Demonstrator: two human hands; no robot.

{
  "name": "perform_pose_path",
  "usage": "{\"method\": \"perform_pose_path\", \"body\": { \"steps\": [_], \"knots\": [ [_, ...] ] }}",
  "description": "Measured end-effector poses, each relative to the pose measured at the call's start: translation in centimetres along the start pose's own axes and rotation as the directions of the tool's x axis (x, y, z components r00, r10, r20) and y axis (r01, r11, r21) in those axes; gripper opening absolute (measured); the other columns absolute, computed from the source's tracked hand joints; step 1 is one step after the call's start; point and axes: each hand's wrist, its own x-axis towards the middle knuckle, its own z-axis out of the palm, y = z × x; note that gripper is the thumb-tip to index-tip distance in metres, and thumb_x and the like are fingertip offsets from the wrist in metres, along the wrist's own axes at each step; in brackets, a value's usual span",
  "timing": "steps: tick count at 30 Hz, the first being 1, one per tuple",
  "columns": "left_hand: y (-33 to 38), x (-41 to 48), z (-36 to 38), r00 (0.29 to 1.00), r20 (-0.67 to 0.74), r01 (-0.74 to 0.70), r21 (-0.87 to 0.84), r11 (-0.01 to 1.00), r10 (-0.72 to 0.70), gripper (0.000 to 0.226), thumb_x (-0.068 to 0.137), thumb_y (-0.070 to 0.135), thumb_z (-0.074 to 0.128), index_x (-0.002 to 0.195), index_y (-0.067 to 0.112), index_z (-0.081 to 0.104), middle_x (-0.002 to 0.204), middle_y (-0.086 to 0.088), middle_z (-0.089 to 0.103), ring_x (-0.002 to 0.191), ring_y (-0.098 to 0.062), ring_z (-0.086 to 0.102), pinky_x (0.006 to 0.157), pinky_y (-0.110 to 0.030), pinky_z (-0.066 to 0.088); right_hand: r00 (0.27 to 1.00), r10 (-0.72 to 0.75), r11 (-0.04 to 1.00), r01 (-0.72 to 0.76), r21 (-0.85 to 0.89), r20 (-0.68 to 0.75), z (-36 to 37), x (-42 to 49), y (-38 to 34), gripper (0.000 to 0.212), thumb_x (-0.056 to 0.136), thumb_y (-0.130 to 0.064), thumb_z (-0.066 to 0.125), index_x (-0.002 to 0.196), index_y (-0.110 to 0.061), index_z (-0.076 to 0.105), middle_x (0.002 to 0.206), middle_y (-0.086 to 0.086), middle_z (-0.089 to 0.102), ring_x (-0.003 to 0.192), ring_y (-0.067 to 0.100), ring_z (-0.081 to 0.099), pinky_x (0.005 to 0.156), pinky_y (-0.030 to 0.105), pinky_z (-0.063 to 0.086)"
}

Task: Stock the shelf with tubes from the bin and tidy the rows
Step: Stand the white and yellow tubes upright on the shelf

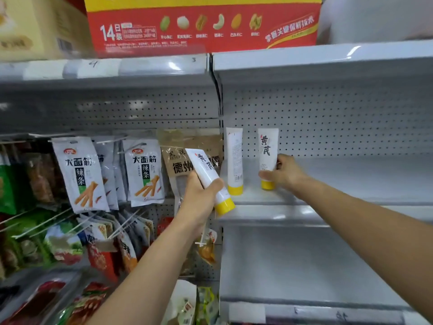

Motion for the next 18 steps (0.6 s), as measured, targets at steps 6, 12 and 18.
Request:
{"method": "perform_pose_path", "body": {
  "steps": [6, 12, 18],
  "knots": [
    [-0.4, 1.1, 0.9, 0.999, -0.034, -0.012, 0.020, 1.000, 0.013, 0.040, 0.095, 0.016, 0.057, 0.131, 0.020, 0.041, 0.121, -0.005, 0.060, 0.107, -0.024, 0.061, 0.090, -0.044, 0.052, 1.000, 0.004, 1.000, -0.004, -0.024, -0.006, 1.1, 3.8, 0.8, 0.055, 0.075, -0.011, 0.078, 0.124, -0.005, 0.054, 0.125, 0.011, 0.062, 0.112, 0.029, 0.060, 0.099, 0.041, 0.048],
    [-0.5, 1.5, 1.4, 0.999, -0.048, -0.020, 0.022, 1.000, 0.021, 0.042, 0.093, 0.014, 0.058, 0.132, 0.017, 0.041, 0.122, -0.006, 0.061, 0.106, -0.021, 0.062, 0.080, -0.035, 0.053, 1.000, -0.020, 0.998, 0.020, -0.065, 0.010, 1.9, 5.9, 0.8, 0.052, 0.080, -0.009, 0.074, 0.127, -0.004, 0.052, 0.129, 0.013, 0.060, 0.117, 0.029, 0.057, 0.096, 0.034, 0.045],
    [-0.2, 1.5, 1.4, 0.999, -0.047, -0.004, 0.026, 1.000, 0.005, 0.043, 0.094, 0.014, 0.058, 0.133, 0.017, 0.041, 0.123, -0.007, 0.061, 0.108, -0.023, 0.062, 0.087, -0.040, 0.053, 0.998, 0.060, 0.995, -0.057, -0.086, 0.032, 2.1, 6.3, 0.8, 0.056, 0.079, -0.011, 0.075, 0.127, -0.003, 0.050, 0.129, 0.015, 0.059, 0.116, 0.031, 0.057, 0.099, 0.038, 0.046]
  ]
}}
